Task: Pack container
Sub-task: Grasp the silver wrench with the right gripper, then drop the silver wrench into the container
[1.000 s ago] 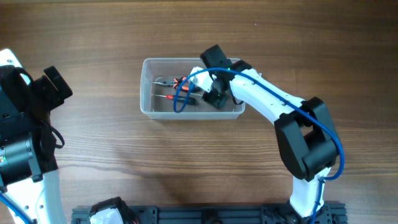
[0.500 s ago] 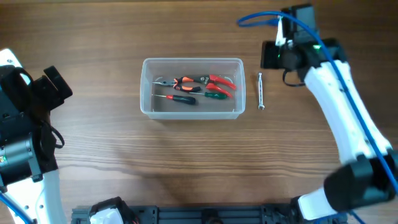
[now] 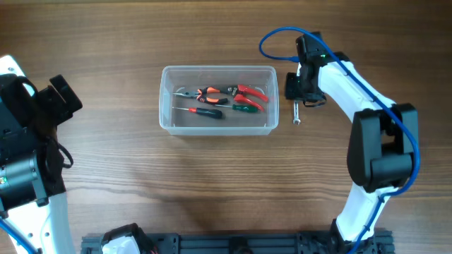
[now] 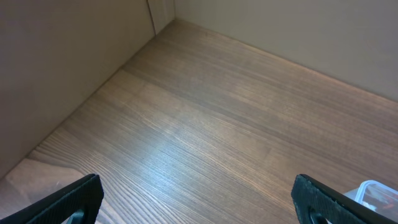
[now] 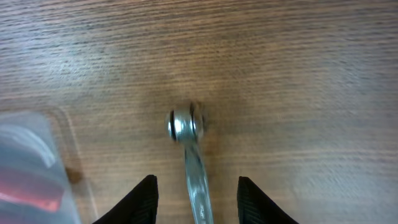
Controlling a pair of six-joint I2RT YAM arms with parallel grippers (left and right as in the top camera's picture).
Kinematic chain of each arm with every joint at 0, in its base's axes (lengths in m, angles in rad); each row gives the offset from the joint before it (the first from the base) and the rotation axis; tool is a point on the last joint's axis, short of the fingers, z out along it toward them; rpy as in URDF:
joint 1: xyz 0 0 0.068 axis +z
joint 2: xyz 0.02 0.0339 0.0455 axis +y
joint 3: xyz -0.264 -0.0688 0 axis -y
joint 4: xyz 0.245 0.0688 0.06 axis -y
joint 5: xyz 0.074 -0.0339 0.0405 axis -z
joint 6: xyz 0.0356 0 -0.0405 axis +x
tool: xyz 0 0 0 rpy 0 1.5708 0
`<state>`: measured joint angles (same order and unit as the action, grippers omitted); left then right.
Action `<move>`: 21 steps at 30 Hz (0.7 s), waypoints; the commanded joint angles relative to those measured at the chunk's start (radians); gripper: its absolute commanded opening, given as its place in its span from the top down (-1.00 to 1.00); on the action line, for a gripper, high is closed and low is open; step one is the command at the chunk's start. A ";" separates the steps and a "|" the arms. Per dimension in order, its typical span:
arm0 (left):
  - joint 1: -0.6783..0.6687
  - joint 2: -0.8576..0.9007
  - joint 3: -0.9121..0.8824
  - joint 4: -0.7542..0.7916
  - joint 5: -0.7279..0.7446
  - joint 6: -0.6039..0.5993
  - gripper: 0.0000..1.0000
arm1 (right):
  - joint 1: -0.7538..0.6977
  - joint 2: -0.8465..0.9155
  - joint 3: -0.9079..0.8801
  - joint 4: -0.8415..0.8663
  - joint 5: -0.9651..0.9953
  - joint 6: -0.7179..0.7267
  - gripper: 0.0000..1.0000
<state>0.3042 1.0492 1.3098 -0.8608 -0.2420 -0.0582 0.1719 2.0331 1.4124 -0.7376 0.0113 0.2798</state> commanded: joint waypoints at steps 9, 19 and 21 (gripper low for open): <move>0.007 -0.001 0.001 0.003 -0.002 -0.010 -0.99 | -0.004 0.068 0.003 0.019 -0.012 0.010 0.91; 0.007 -0.001 0.001 0.003 -0.002 -0.010 -0.99 | 0.037 -0.389 0.364 -0.246 -0.098 -0.244 0.91; 0.007 -0.001 0.001 0.003 -0.002 -0.010 -0.99 | 0.098 -0.493 0.375 -0.225 -0.206 -0.367 0.91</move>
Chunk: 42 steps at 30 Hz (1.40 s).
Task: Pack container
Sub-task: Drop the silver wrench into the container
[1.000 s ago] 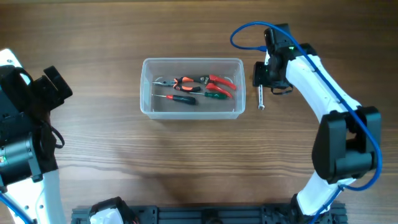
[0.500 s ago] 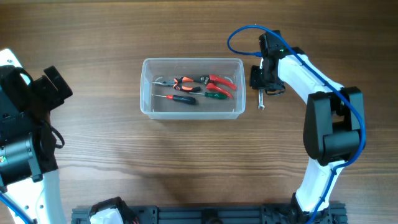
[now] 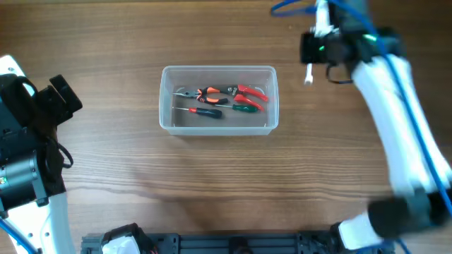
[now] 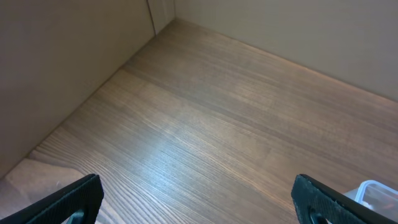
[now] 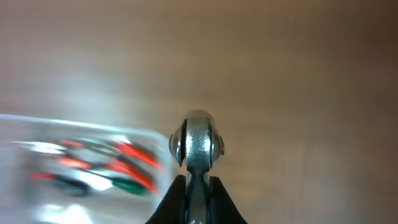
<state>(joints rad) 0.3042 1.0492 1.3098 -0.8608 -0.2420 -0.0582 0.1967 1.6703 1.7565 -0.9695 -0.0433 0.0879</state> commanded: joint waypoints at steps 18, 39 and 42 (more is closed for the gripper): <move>0.007 -0.001 0.001 0.003 -0.002 -0.010 -0.99 | 0.389 0.468 -0.115 0.016 -0.129 -0.765 0.91; 0.007 -0.001 0.001 0.003 -0.002 -0.010 -0.99 | 0.148 -0.398 0.098 0.048 0.568 -0.241 -0.99; 0.007 -0.001 0.001 0.003 -0.002 -0.010 -1.00 | 0.124 -0.476 0.098 0.044 0.567 -0.241 -0.99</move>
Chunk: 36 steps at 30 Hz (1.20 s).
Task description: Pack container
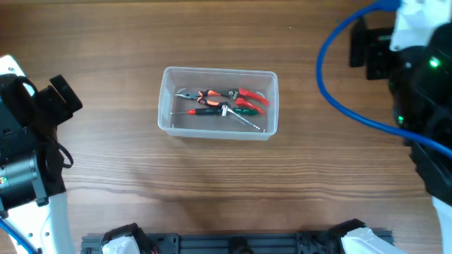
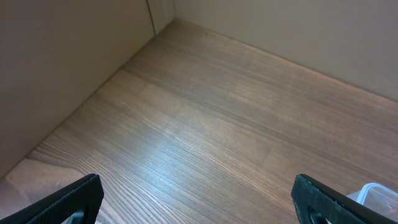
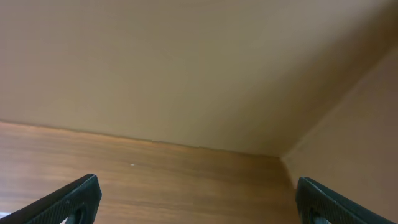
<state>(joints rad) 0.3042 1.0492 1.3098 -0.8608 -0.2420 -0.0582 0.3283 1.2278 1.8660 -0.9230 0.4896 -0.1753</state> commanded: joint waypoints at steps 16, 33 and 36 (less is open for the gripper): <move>0.007 -0.001 0.001 0.003 -0.002 -0.010 -0.99 | -0.007 -0.013 -0.015 -0.195 0.034 0.018 -1.00; 0.007 -0.001 0.001 0.003 -0.002 -0.010 -0.99 | -0.377 -0.443 -0.501 0.158 -0.621 0.021 -1.00; 0.007 -0.001 0.001 0.003 -0.002 -0.010 -1.00 | -0.383 -0.645 -0.814 0.214 -0.571 0.019 -0.99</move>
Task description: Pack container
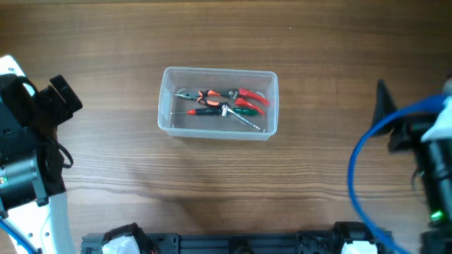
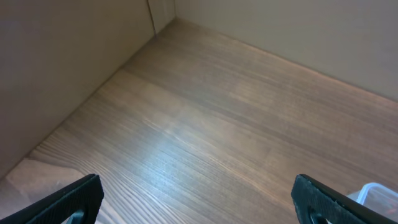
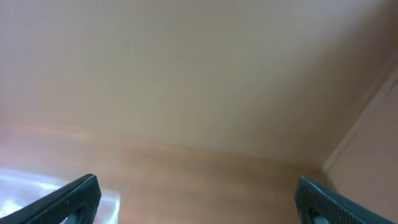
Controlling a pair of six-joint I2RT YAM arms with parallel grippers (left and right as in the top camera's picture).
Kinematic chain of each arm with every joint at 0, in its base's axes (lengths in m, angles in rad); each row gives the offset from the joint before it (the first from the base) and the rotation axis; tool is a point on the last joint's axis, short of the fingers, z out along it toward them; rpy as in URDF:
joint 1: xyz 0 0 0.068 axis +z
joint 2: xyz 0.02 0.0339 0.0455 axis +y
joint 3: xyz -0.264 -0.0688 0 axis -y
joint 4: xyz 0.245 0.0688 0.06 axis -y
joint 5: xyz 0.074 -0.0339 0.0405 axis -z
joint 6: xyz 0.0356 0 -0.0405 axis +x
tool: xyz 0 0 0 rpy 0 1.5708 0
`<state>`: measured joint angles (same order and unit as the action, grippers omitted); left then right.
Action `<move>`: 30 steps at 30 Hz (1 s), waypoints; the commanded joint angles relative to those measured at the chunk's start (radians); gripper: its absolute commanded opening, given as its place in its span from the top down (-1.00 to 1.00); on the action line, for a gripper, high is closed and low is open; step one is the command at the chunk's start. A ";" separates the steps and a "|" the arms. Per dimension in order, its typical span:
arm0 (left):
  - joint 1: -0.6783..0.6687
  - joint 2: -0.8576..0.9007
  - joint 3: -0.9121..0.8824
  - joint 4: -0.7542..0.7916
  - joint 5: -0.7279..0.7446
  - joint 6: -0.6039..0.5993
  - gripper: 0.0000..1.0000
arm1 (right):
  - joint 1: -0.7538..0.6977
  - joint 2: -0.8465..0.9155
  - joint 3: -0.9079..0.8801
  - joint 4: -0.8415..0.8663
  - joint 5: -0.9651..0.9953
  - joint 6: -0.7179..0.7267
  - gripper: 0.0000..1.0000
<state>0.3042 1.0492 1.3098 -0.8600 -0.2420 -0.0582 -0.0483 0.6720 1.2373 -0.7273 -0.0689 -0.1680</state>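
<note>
A clear plastic container [image 1: 164, 106] stands mid-table. Inside lie red and orange pliers [image 1: 224, 93], a small screwdriver [image 1: 203, 111], a green-handled tool [image 1: 246, 108] and a silver wrench [image 1: 246, 120]. My right gripper [image 1: 393, 124] hangs at the right edge, well away from the container; in its own view the right gripper [image 3: 198, 202] is open and empty, with the container [image 3: 56, 186] a blur at lower left. My left gripper [image 1: 62, 99] sits at the far left; in its own view the left gripper [image 2: 198, 202] is open over bare wood, and the container's corner [image 2: 375, 190] shows at lower right.
The wooden table [image 1: 212, 183] carries only the container. Beige walls [image 2: 74, 56] close off the left and far sides. A blue cable [image 1: 364, 176] loops beside the right arm. A dark rail [image 1: 233, 243] runs along the near edge.
My right arm has moved from the far right corner to the right edge nearer the front. Its gripper stays open and empty. The container's contents and the left arm are unchanged.
First my right gripper stood open around a silver wrench lying on the table right of the container. Then it was shut on the wrench, lifted near the container's far right corner. Later the wrench lay inside and the gripper was open, away; now it is farther back.
</note>
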 commanded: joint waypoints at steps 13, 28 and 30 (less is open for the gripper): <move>0.007 -0.001 0.001 0.002 -0.002 -0.010 -0.99 | -0.006 -0.669 -1.030 0.233 -0.058 0.168 -0.99; 0.007 -0.001 0.001 0.002 -0.002 -0.010 -1.00 | -0.006 -0.668 -1.089 0.248 -0.062 0.249 -0.99; 0.007 -0.001 0.001 0.002 -0.002 -0.010 -0.99 | -0.006 -0.668 -1.089 0.248 -0.062 0.249 -0.99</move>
<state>0.3042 1.0492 1.3094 -0.8608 -0.2420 -0.0582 -0.0505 0.0193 0.1528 -0.4847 -0.1127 0.0605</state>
